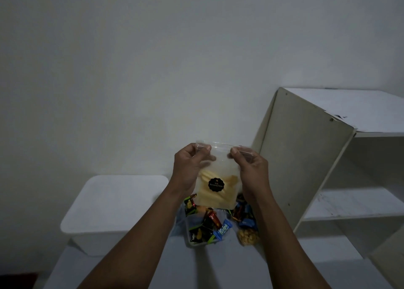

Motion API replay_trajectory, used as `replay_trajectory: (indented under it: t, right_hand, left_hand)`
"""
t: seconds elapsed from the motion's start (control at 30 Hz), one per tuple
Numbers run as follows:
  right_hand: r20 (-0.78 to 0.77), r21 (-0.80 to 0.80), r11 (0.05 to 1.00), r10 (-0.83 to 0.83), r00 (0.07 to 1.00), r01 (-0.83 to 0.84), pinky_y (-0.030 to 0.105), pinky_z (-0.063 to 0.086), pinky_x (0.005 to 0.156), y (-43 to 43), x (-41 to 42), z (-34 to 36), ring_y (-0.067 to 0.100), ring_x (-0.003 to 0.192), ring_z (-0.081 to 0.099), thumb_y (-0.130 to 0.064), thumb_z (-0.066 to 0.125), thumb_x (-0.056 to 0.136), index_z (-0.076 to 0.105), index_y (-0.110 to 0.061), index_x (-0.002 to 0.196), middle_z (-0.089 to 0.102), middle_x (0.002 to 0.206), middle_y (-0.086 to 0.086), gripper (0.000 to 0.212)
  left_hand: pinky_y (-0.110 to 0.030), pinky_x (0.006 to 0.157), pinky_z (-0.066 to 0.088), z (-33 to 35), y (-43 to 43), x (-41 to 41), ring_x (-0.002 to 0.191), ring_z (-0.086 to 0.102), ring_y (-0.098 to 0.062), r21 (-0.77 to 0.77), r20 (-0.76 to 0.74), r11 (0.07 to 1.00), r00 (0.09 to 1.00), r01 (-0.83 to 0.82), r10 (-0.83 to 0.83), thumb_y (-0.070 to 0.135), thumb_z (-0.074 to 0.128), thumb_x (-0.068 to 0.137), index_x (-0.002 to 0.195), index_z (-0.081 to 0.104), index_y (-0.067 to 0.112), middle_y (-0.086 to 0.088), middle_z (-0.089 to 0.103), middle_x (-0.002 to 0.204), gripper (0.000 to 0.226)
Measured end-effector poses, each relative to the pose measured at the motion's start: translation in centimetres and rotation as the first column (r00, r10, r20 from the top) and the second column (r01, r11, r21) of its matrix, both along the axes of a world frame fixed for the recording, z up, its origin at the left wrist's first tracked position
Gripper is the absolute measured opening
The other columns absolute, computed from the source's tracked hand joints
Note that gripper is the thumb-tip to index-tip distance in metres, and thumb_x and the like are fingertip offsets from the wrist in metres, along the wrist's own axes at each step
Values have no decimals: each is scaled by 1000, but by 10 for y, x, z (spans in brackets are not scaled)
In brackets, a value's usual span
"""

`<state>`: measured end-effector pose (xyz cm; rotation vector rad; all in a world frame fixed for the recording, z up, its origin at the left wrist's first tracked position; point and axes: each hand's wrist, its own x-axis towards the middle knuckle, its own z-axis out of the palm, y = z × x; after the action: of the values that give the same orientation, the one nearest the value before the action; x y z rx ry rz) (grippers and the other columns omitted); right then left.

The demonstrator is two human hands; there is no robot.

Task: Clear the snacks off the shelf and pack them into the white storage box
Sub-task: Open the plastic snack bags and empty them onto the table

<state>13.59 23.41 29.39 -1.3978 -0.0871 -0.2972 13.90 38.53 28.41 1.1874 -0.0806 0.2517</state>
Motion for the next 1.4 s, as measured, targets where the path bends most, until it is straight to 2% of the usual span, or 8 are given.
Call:
replay_trajectory:
  t: [0.23, 0.47, 0.6, 0.67, 0.9, 1.07, 1.2, 1.4]
  right_hand:
    - [13, 13, 1000, 2, 1000, -2, 22, 46, 73, 2, 0, -1, 2, 79, 65, -18, 69, 90, 72, -14, 86, 72, 85, 3, 6]
    - [26, -30, 996, 80, 996, -80, 11, 50, 63, 1, 2, 0, 4, 75, 69, -13, 74, 85, 74, 3, 95, 76, 85, 10, 19]
    - [47, -50, 997, 70, 996, -67, 7, 48, 62, -1, 4, -2, -3, 74, 67, -12, 72, 85, 74, 5, 95, 75, 81, -1, 20]
    - [62, -57, 996, 78, 995, -75, 6, 48, 63, -2, 4, -2, -4, 73, 68, -10, 72, 85, 73, 7, 96, 75, 80, -1, 19]
    - [41, -63, 991, 121, 992, -119, 18, 52, 68, 1, 5, 0, 9, 76, 71, -10, 78, 80, 75, 3, 90, 76, 80, 5, 17]
    - [68, -107, 990, 99, 993, -91, 12, 50, 68, 2, 5, -3, 4, 76, 69, -12, 76, 83, 76, 2, 87, 76, 82, 2, 14]
    - [73, -109, 989, 109, 991, -101, 17, 53, 72, 4, 6, -3, 12, 86, 72, -11, 77, 82, 76, 0, 93, 77, 90, 7, 16]
    - [75, -90, 989, 127, 989, -120, 16, 52, 70, 7, 5, 0, 11, 78, 71, -12, 77, 82, 77, -3, 87, 76, 80, 5, 11]
  left_hand:
    - [-35, 83, 51, 4, -2, -1, 76, 66, -15, -103, -19, 994, 999, -46, 44, 20, 65, 91, 82, 66, 13, -2, 67, 74, 11]
    - [-21, 70, 51, 4, 0, -1, 72, 61, -6, -28, -47, 999, 999, -17, 15, 30, 65, 87, 85, 67, 14, 2, 64, 76, 15]
    - [-32, 79, 50, 3, 3, -1, 76, 61, -11, -1, -44, 1000, 999, 30, -30, 37, 72, 74, 86, 71, 16, 0, 66, 78, 25]
    - [-35, 80, 50, 3, 3, -1, 76, 61, -12, 75, -39, 996, 998, 49, -46, 29, 74, 78, 85, 72, 16, 0, 67, 77, 16]
    - [-32, 82, 51, 3, 2, 1, 75, 61, -10, 103, -26, 994, 999, 47, -45, 14, 69, 88, 89, 72, 11, 3, 69, 77, 5]
    - [-32, 78, 52, 3, 1, 0, 74, 62, -13, 130, -6, 989, 997, 77, -77, 12, 69, 87, 89, 73, 9, -1, 71, 79, 5]
    - [-36, 82, 51, 4, 2, -1, 77, 61, -17, 174, 1, 980, 995, 95, -96, 15, 69, 87, 92, 74, 9, -5, 72, 83, 9]
    - [-35, 82, 48, 4, 3, 0, 78, 59, -16, 145, 0, 987, 997, 71, -72, 13, 69, 87, 91, 73, 9, -5, 69, 84, 7]
